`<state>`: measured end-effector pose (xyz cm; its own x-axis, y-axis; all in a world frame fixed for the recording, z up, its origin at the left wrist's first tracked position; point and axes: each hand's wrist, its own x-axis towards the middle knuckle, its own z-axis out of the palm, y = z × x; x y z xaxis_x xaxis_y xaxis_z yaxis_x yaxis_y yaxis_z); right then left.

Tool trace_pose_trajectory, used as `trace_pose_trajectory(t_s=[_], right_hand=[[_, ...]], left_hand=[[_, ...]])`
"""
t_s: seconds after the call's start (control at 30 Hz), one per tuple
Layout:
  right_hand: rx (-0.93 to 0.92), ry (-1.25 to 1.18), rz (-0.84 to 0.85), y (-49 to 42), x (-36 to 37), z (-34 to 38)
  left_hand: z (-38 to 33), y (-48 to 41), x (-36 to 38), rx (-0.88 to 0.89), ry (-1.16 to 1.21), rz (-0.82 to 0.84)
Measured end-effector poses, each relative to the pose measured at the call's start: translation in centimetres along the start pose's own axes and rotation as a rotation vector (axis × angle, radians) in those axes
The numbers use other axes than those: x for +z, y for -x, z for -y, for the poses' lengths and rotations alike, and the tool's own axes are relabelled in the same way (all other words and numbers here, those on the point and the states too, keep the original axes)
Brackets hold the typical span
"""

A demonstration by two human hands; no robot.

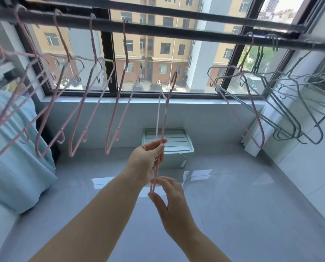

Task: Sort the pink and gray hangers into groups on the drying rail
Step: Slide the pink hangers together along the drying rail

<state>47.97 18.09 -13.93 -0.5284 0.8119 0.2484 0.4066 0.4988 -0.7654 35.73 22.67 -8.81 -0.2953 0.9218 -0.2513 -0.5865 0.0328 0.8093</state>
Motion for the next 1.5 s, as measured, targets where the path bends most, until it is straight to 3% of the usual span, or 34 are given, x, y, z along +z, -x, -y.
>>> trace_pose_trajectory(t_s=[0.2,0.4,0.53,0.83,1.3,1.5], right_hand=[[-0.036,-0.096,-0.102,-0.8,-0.8,1.6],[-0.143,-0.156,-0.200,-3.3,-3.3,4.6],[-0.182,-0.200,-0.232,-6.0,-4.7,6.6],[-0.121,-0.237,-0.231,-9.2,-4.7,7.8],[-0.047,-0.239,-0.233,-8.0,-3.4,6.7],[-0.008,-0.136,-0.289,-5.7,-6.6,5.1]], left_hand=[[-2.0,1.2,1.3,0.092,-0.107,0.009],[-5.8,2.5,2.9,0.326,-0.396,0.112],[-8.7,2.3,4.2,0.472,-0.452,0.107],[-11.3,0.7,4.5,0.441,-0.588,0.094],[-8.9,0.3,3.1,0.355,-0.512,0.064],[-7.0,1.2,4.4,0.506,-0.731,0.035]])
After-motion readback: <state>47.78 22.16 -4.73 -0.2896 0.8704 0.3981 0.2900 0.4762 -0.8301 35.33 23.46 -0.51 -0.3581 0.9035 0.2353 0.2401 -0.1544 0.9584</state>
